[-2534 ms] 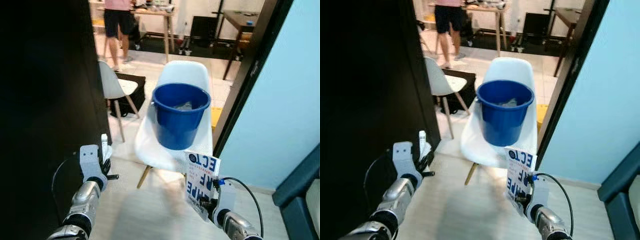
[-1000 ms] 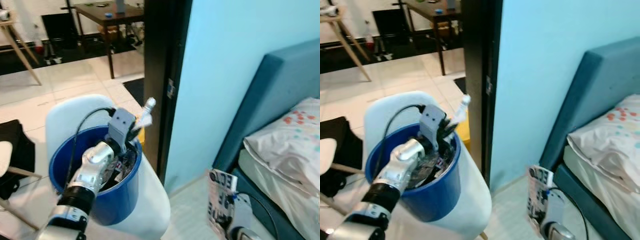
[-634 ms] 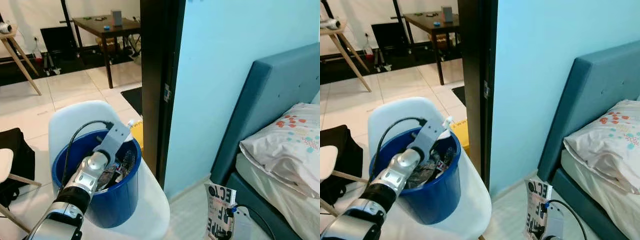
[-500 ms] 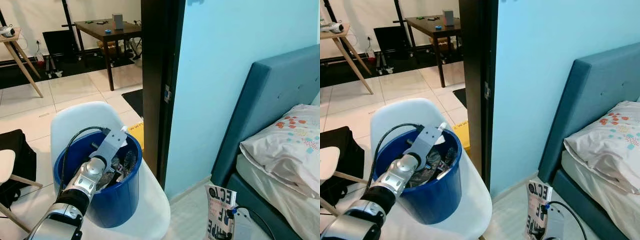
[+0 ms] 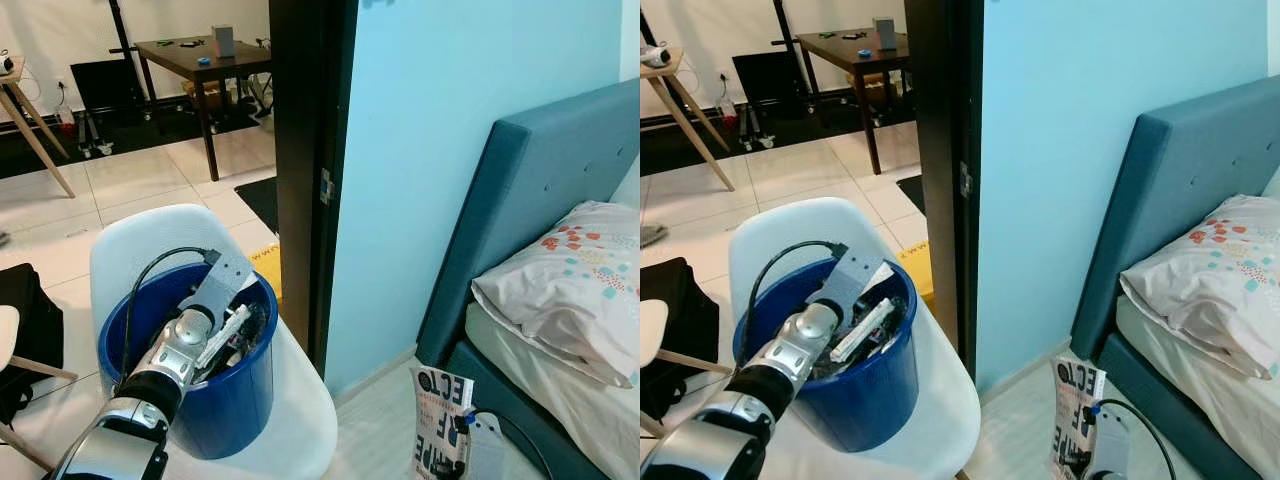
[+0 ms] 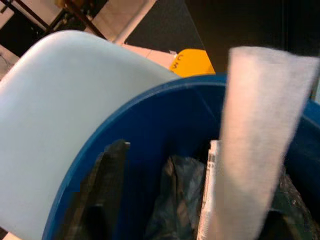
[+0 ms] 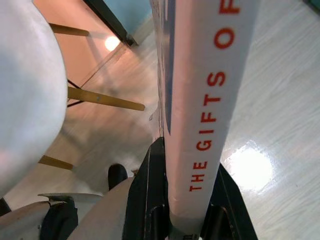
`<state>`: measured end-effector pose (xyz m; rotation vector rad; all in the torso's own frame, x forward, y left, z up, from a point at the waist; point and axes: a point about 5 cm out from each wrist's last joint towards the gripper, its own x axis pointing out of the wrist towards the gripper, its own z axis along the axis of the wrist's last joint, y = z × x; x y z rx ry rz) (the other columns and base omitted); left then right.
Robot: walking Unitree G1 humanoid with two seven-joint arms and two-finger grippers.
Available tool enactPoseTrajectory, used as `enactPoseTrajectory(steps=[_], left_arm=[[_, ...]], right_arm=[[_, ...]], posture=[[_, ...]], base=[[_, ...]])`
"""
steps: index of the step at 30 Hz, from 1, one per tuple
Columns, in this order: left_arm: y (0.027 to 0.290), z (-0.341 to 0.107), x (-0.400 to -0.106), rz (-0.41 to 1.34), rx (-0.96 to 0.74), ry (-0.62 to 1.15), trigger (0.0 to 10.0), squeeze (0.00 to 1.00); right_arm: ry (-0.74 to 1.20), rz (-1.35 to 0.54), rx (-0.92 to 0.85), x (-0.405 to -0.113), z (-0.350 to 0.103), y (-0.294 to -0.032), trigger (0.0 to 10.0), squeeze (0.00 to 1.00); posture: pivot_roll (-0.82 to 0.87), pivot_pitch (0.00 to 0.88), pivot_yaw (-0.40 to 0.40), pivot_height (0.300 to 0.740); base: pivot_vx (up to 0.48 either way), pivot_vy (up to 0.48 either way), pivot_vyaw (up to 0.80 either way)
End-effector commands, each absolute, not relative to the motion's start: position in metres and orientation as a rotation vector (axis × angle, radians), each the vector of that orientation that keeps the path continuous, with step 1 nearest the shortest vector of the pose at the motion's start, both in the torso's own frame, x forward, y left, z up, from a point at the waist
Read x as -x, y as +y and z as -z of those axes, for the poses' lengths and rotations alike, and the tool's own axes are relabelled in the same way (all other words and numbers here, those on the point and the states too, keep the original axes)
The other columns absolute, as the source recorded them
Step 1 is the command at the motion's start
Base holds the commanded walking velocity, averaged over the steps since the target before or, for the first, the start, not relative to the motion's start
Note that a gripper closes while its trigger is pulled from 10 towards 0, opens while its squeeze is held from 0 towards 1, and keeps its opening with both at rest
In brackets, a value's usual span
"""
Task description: Clean up the room
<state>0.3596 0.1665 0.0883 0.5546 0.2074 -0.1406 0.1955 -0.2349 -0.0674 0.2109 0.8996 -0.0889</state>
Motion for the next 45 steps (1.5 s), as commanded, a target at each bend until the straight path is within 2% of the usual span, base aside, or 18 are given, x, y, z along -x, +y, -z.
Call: enactPoseTrajectory(steps=[1,12,14,16,17,20,21,22,23,27,30,31,34,35,37,42,43,45], left_arm=[[0.168,-0.095,-0.363,0.143,-0.592,0.181,10.0,1.00],[0.171,-0.105,-0.368,0.164,-0.586,0.167,10.0,1.00],[0.167,-0.105,-0.369,0.167,-0.322,0.208,10.0,1.00],[0.167,-0.101,-0.368,0.178,-0.243,0.240,10.0,1.00],[0.173,-0.094,-0.368,0.120,-0.003,0.332,10.0,1.00],[0.179,-0.087,-0.365,0.071,0.139,0.375,10.0,1.00],[0.181,-0.083,-0.364,0.041,0.233,0.398,10.0,0.67],[0.181,-0.083,-0.364,0.041,0.233,0.398,10.0,0.67],[0.190,-0.088,-0.365,-0.034,0.341,0.345,10.0,0.00],[0.194,-0.094,-0.367,-0.069,0.416,0.299,10.0,0.00],[0.199,-0.100,-0.369,-0.077,0.306,0.273,10.0,0.00],[0.199,-0.101,-0.369,-0.070,0.185,0.280,10.0,0.00],[0.191,-0.105,-0.372,-0.019,0.277,0.260,10.0,0.00],[0.188,-0.114,-0.374,0.010,0.171,0.208,10.0,0.00],[0.188,-0.114,-0.374,0.010,0.171,0.208,10.0,0.00],[0.169,-0.130,-0.376,0.163,0.124,0.098,10.0,0.00],[0.148,-0.127,-0.366,0.340,0.107,0.057,10.0,0.00],[0.141,-0.119,-0.357,0.400,0.102,0.066,10.0,0.00]], right_arm=[[0.871,0.073,-0.209,-0.203,0.064,-0.233,10.0,0.00],[0.860,0.069,-0.210,-0.206,0.062,-0.232,10.0,0.00],[0.860,0.070,-0.211,-0.206,0.062,-0.231,10.0,0.00],[0.860,0.069,-0.212,-0.206,0.062,-0.231,10.0,0.00],[0.859,0.068,-0.214,-0.206,0.062,-0.230,10.0,0.00],[0.856,0.068,-0.219,-0.207,0.062,-0.229,10.0,0.00],[0.855,0.069,-0.222,-0.207,0.062,-0.228,10.0,0.00],[0.855,0.069,-0.222,-0.207,0.062,-0.228,10.0,0.00],[0.852,0.069,-0.227,-0.207,0.063,-0.228,10.0,0.00],[0.851,0.070,-0.228,-0.206,0.063,-0.228,10.0,0.00],[0.852,0.069,-0.226,-0.206,0.063,-0.228,10.0,0.00],[0.852,0.067,-0.226,-0.206,0.063,-0.228,10.0,0.00],[0.849,0.067,-0.229,-0.207,0.062,-0.227,10.0,0.00],[0.847,0.067,-0.228,-0.207,0.062,-0.228,10.0,0.00],[0.847,0.067,-0.228,-0.207,0.062,-0.228,10.0,0.00],[0.843,0.071,-0.225,-0.208,0.062,-0.228,10.0,0.00],[0.844,0.073,-0.223,-0.208,0.062,-0.229,10.0,0.00],[0.845,0.073,-0.223,-0.207,0.062,-0.228,10.0,0.00]], posture=[[-0.07,0.000,-0.030,0.740],[-0.07,0.000,-0.029,0.740],[-0.07,0.000,-0.027,0.740],[-0.06,0.000,-0.025,0.740],[-0.07,0.000,-0.022,0.740],[-0.07,0.000,-0.017,0.740],[-0.07,0.000,-0.017,0.740],[-0.07,0.000,-0.017,0.740],[-0.07,0.000,-0.017,0.740],[-0.07,0.000,-0.017,0.740],[-0.06,0.000,-0.019,0.740],[-0.06,0.000,-0.019,0.740],[-0.06,0.000,-0.018,0.740],[-0.06,0.000,-0.019,0.740],[-0.06,0.000,-0.019,0.740],[-0.06,0.000,-0.019,0.740],[-0.06,0.000,-0.018,0.740],[-0.06,0.000,-0.018,0.740]], base=[[0.000,0.000,0.00],[0.000,0.000,0.00],[0.000,0.000,0.00],[0.000,0.000,0.00],[0.000,0.000,0.00],[0.000,0.000,0.00],[0.000,0.000,0.00],[0.000,0.000,0.00],[0.000,0.000,0.00],[0.000,0.000,0.00],[0.000,0.000,0.00],[0.000,0.000,0.00],[0.000,0.000,0.00],[0.000,0.000,0.00],[0.000,0.000,0.00],[0.000,0.000,0.00],[0.000,0.000,0.00],[0.000,0.000,0.00]])
